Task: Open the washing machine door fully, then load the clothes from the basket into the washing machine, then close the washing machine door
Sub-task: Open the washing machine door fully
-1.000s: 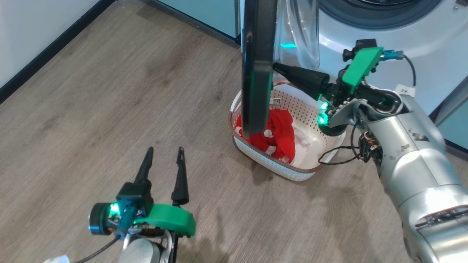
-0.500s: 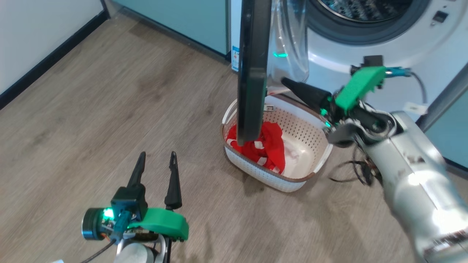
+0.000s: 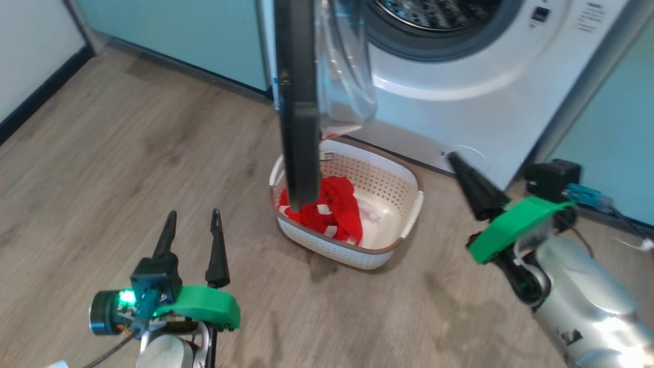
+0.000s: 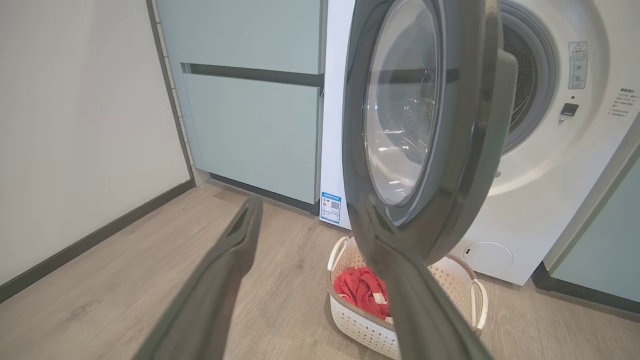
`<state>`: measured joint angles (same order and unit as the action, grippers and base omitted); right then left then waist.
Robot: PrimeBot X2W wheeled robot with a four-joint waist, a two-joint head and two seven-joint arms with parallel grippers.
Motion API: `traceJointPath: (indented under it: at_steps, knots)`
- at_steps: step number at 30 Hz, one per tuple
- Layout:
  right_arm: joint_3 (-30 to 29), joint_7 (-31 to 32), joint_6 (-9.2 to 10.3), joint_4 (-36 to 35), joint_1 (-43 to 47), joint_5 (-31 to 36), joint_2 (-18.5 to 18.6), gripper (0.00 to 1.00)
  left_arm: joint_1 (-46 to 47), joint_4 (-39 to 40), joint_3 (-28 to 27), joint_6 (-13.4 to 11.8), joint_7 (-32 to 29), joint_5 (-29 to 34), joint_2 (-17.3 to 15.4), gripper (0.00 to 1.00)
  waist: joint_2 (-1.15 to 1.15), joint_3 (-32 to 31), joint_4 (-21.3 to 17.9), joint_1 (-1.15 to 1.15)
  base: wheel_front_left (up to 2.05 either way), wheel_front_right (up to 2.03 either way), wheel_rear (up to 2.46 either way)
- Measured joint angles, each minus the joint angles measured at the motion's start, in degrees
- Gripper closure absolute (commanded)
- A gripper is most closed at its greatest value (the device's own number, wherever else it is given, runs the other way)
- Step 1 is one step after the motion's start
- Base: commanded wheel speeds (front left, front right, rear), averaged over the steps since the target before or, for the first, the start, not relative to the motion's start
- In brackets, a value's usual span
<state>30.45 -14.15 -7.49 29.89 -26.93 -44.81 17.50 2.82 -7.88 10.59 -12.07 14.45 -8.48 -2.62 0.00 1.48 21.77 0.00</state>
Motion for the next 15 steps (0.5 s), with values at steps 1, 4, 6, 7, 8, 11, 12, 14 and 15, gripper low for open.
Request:
traceJointPath:
  at_steps: [1,4,6,7,8,11,12,14,15]
  knots:
    - [0.0,0.0,0.0,0.0,0.0,0.0,0.0,1.0,0.0,0.0,0.0,0.0,0.0,0.0,0.0,0.0,0.0,0.0,0.0,0.0,0.0,0.0,0.0]
    - [-13.25,-0.25,0.0,-4.98,3.75,7.87,-4.94,1.0,0.64,-0.02,-1.3,0.33,0.0,0.49,0.03,0.0,0.0,0.44,-1.79,0.0,0.0,0.0,0.0]
    - [-20.51,-0.33,0.0,-9.83,6.9,13.67,-9.4,1.0,0.99,-0.04,-1.89,0.38,0.0,0.59,0.01,0.0,0.0,0.84,-2.95,0.0,0.0,0.0,0.0]
    - [-22.79,-0.33,0.0,-11.9,8.72,16.42,-11.18,1.0,1.05,-0.11,-2.08,0.56,0.0,0.59,0.04,0.0,0.0,1.06,-3.44,0.0,0.0,0.0,0.0]
    - [-24.44,-0.33,0.0,-13.61,10.58,18.58,-12.49,1.0,1.09,-0.23,-2.27,0.73,0.0,0.6,0.07,0.0,0.0,1.27,-3.86,0.0,0.0,0.0,0.0]
    - [-27.11,-0.33,0.0,-16.12,15.47,21.08,-13.95,1.0,1.19,-0.51,-2.67,0.81,0.0,0.99,0.08,0.0,0.0,1.72,-4.81,0.0,0.0,0.0,0.0]
    - [-27.02,-0.33,0.0,-16.4,16.58,21.63,-13.94,1.0,1.21,-0.52,-2.76,0.88,0.0,0.99,0.09,0.0,0.0,1.79,-5.02,0.0,0.0,0.0,0.0]
    - [-26.06,-0.33,0.0,-17.03,17.91,23.37,-13.95,1.0,1.23,-0.52,-2.88,1.36,0.0,1.0,0.09,0.0,0.0,1.92,-5.32,0.0,0.0,0.0,0.0]
    - [-25.44,-0.33,0.0,-17.39,18.26,23.48,-14.01,1.0,1.25,-0.51,-2.87,1.52,0.0,1.03,0.1,0.0,0.0,1.95,-5.41,0.0,0.0,0.0,0.0]
